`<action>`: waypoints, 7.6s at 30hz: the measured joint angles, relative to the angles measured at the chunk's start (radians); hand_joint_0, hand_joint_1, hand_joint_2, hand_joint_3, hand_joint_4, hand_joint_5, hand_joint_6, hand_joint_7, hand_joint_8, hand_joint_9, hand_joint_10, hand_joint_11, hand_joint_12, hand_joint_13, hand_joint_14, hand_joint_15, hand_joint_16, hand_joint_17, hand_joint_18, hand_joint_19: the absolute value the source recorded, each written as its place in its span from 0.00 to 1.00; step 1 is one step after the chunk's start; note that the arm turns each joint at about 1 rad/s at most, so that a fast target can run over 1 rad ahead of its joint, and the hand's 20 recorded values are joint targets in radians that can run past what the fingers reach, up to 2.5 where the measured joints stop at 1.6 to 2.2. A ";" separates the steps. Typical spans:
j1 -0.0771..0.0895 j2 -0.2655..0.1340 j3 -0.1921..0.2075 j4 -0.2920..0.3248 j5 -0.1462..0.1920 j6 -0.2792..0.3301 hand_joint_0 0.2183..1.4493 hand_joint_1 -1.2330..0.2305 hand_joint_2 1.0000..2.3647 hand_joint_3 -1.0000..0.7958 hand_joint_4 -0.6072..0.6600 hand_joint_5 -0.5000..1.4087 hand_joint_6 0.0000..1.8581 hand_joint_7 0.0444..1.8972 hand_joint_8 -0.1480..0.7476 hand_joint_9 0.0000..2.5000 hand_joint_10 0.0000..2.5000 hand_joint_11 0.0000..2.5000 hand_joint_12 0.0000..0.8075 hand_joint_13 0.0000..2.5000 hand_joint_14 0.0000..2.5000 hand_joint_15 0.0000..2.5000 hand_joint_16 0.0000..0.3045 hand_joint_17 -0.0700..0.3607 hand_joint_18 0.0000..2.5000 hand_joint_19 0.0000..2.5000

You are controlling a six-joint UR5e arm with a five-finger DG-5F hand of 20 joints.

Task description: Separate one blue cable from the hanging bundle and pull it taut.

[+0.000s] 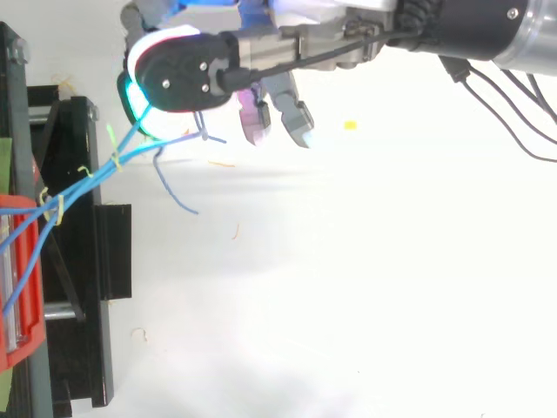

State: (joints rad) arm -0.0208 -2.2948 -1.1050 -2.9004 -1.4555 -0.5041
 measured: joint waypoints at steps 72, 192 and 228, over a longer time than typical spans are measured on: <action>0.013 0.057 -0.001 -0.108 0.018 -0.242 0.37 0.54 0.00 0.28 0.46 0.34 0.27 0.65 0.16 0.80 0.01 0.11 0.26 0.56 0.01 0.14 0.16 0.42 0.45 0.23; 0.106 0.311 -0.264 -0.269 0.180 -0.429 0.43 0.33 0.01 0.36 0.51 0.33 0.27 0.64 0.20 0.76 0.01 0.12 0.24 0.53 0.01 0.15 0.16 0.41 0.39 0.22; 0.112 0.311 -0.264 -0.327 0.174 -0.171 0.43 0.33 0.01 0.36 0.52 0.33 0.27 0.64 0.20 0.76 0.01 0.13 0.24 0.53 0.01 0.15 0.15 0.40 0.39 0.22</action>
State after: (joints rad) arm 0.0911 -1.9834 -1.3692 -3.2273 -1.2814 -0.6750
